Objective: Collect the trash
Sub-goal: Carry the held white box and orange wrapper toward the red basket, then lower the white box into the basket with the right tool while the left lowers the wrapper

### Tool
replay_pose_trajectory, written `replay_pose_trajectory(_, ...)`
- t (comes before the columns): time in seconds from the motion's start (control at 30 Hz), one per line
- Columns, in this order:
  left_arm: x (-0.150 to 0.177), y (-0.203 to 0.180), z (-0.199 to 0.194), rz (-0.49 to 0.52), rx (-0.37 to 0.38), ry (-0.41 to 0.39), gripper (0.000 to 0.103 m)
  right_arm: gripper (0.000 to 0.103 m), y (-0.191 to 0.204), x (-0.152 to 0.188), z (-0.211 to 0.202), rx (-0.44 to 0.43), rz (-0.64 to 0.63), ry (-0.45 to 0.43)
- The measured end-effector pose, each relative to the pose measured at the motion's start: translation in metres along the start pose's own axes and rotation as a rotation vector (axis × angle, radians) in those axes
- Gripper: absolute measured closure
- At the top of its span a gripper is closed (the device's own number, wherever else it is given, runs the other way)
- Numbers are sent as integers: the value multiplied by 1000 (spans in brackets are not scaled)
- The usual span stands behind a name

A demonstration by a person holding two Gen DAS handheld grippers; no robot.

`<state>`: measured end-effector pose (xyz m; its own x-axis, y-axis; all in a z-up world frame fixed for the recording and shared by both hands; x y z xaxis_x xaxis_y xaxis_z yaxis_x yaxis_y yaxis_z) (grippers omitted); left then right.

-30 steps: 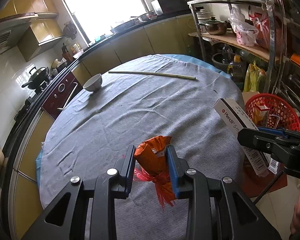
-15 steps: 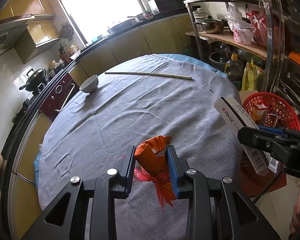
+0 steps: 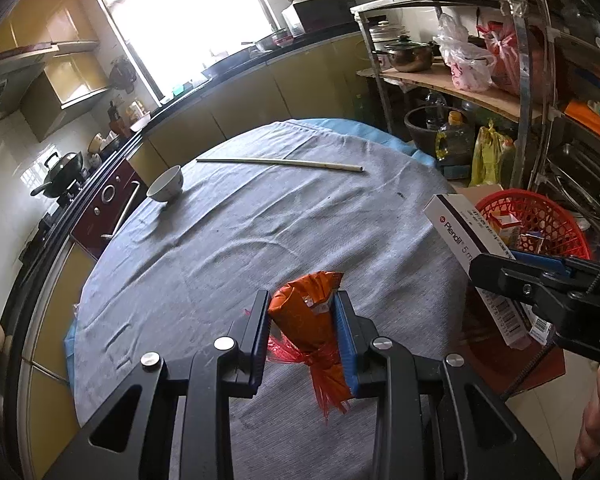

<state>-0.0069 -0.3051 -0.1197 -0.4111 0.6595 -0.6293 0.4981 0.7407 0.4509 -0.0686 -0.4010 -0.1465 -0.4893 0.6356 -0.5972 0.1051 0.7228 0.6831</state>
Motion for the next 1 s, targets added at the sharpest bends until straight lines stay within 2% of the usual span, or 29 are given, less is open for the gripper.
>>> replay_pose_trajectory(0.53, -22, -24, -19, 16, 36, -42, 70, 54, -10, -12, -28, 35, 2, -53)
replay_pose_trajectory(1.0, -37, -52, -32, 19, 78, -60, 70, 54, -24, -21, -74, 85, -3, -115)
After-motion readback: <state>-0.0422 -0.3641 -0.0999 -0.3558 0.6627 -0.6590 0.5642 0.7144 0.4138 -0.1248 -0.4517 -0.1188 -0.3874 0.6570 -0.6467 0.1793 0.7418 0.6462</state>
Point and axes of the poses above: each gripper's, at about its wrist camera, not at the fingertips, and z roughly the way its jaws point, y to its left, x to its underside, the point moved 10 cm from there along z, roughly the way its jaws point, and after that the axes turned 8 degrees about -x, right-handed, at the moved point
